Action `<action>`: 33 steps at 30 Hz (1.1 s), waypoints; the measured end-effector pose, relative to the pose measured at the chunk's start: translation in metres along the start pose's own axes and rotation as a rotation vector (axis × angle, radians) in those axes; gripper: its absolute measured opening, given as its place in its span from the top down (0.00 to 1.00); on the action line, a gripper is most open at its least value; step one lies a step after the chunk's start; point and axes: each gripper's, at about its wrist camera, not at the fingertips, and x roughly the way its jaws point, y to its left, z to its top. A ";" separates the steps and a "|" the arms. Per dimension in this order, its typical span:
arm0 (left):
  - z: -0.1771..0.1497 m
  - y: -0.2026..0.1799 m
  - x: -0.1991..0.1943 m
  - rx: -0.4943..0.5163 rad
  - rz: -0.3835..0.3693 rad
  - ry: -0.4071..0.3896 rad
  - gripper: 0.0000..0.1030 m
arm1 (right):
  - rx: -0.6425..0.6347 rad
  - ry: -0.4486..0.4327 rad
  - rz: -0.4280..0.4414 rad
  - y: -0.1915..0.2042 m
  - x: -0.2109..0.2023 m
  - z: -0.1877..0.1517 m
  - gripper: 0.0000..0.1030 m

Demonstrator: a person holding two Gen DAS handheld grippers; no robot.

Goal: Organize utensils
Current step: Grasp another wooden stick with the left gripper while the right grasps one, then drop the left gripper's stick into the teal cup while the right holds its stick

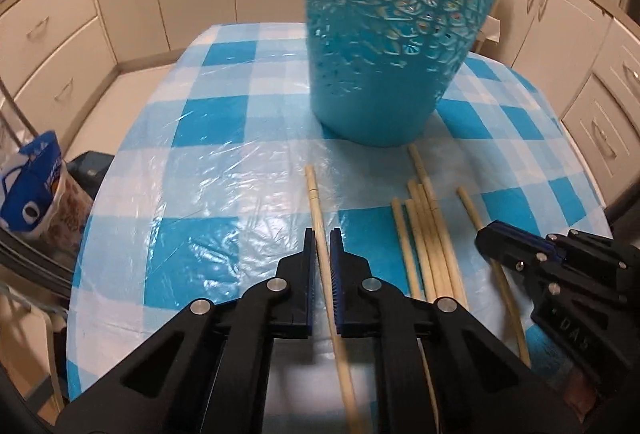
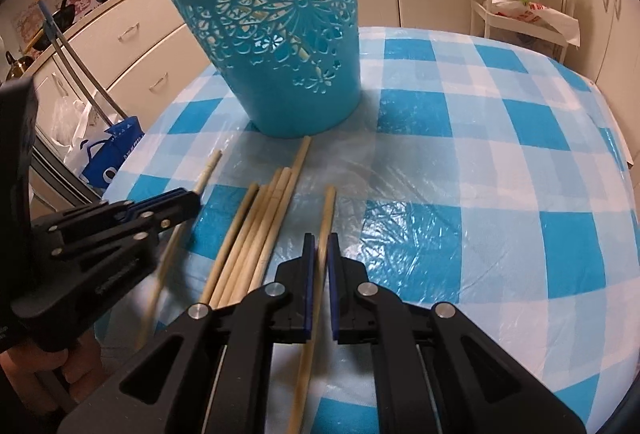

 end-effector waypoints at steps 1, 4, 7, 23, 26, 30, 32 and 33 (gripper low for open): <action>0.000 0.001 0.000 -0.004 -0.001 0.004 0.93 | -0.003 0.005 -0.006 0.001 0.000 0.001 0.93; 0.004 0.000 0.001 -0.001 -0.005 0.021 0.90 | -0.029 0.011 -0.032 0.005 0.001 0.001 0.93; 0.008 -0.003 0.005 0.014 0.005 0.022 0.88 | -0.047 0.008 -0.052 0.009 0.002 0.000 0.93; 0.008 -0.008 0.005 0.048 0.026 0.025 0.94 | -0.007 -0.012 -0.036 0.001 -0.001 -0.003 0.94; 0.007 -0.010 0.005 0.067 0.026 0.015 0.95 | 0.001 -0.027 -0.034 0.001 -0.002 -0.005 0.94; 0.005 -0.009 0.000 0.067 0.009 -0.002 0.95 | 0.045 -0.035 -0.004 -0.005 -0.002 -0.006 0.94; 0.004 -0.009 -0.008 0.063 0.004 -0.031 0.95 | 0.073 -0.036 0.029 -0.012 -0.003 -0.006 0.94; 0.004 -0.009 -0.013 0.059 0.002 -0.048 0.95 | 0.084 -0.037 0.043 -0.014 -0.003 -0.006 0.94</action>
